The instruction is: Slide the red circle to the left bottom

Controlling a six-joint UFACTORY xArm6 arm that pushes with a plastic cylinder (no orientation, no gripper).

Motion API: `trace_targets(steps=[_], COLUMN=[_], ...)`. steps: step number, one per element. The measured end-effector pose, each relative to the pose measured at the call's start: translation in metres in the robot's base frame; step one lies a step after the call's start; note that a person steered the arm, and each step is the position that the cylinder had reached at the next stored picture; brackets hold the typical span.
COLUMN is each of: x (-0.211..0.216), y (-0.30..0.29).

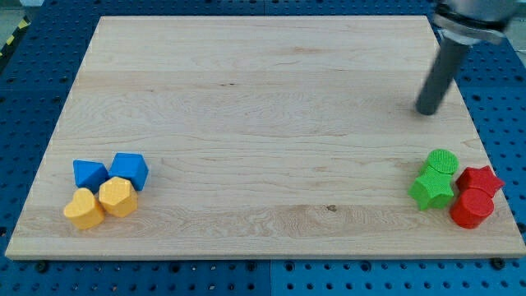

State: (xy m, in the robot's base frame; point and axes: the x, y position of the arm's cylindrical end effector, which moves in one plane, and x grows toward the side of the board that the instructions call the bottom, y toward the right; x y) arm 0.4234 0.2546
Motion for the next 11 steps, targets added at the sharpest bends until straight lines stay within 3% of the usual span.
trace_targets(steps=[2, 3, 7, 8, 9, 11], x=[0.105, 0.136, 0.154, 0.164, 0.182, 0.179], y=[0.063, 0.08, -0.004, -0.006, 0.027, 0.016])
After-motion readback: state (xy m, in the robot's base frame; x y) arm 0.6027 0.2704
